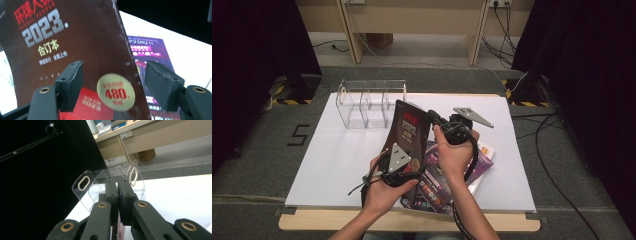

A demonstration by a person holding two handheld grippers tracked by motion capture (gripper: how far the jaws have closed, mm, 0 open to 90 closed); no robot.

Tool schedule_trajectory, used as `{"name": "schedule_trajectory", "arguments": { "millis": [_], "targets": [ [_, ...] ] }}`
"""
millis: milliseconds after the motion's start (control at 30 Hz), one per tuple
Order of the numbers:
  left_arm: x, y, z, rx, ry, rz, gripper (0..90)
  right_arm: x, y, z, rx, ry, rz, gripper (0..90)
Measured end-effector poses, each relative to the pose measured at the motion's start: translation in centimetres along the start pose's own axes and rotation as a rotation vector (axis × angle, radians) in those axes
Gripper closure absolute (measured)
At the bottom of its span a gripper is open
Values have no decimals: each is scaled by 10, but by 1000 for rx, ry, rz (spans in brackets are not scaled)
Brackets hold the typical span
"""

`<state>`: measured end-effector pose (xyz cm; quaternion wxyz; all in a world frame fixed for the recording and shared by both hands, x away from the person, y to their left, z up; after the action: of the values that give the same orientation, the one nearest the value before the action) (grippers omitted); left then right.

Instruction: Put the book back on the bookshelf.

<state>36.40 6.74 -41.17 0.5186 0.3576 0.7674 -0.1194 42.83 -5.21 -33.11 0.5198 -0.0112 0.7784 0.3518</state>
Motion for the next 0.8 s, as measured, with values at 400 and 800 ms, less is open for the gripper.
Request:
{"name": "schedule_trajectory", "arguments": {
  "millis": [400, 800],
  "targets": [
    [-5, -2, 17, -76, 33, 26, 430, 3, 3, 0, 3, -2, -5, 880],
    [-2, -4, -4, -96, -16, -54, 787, 3, 20, -3, -8, 10, -72, 865]
  ]
}}
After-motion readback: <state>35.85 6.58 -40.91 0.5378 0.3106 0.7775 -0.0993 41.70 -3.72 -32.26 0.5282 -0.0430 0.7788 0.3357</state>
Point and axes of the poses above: each handheld gripper's, and its own axes: z roughly forward along the jaws, x roughly out of its underside, y roughly to its left, the point moved 5 cm from there along z, roughly forward along the jaws, and after that the axes turned 8 degrees about z, right-handed, at the moved point
